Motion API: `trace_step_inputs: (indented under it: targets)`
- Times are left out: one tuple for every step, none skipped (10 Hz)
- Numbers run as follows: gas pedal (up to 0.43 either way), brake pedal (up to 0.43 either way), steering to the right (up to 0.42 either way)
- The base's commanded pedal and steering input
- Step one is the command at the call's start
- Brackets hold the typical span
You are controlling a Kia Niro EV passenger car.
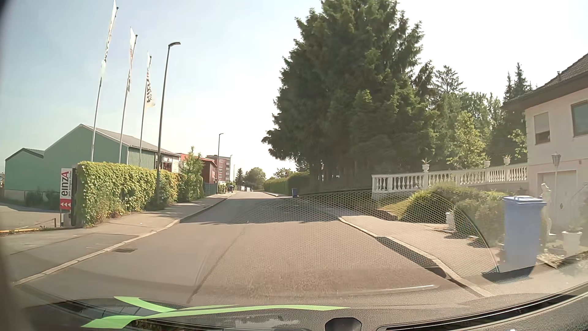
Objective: Follow the waypoints while adhering to traffic rules and regulations
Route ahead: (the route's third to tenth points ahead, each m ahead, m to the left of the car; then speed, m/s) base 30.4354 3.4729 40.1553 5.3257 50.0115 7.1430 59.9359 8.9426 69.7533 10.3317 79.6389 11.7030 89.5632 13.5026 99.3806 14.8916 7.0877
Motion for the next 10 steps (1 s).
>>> trace_step_inputs:
  targets:
    - [0.087,0.0,-0.025]
    - [0.087,0.0,-0.026]
    - [0.098,0.0,-0.028]
    - [0.11,0.0,-0.028]
    - [0.13,0.0,-0.028]
    - [0.138,0.0,-0.028]
    - [0.138,0.0,-0.029]
    - [0.15,0.0,-0.028]
    - [0.15,0.0,-0.028]
    - [0.15,0.0,-0.029]
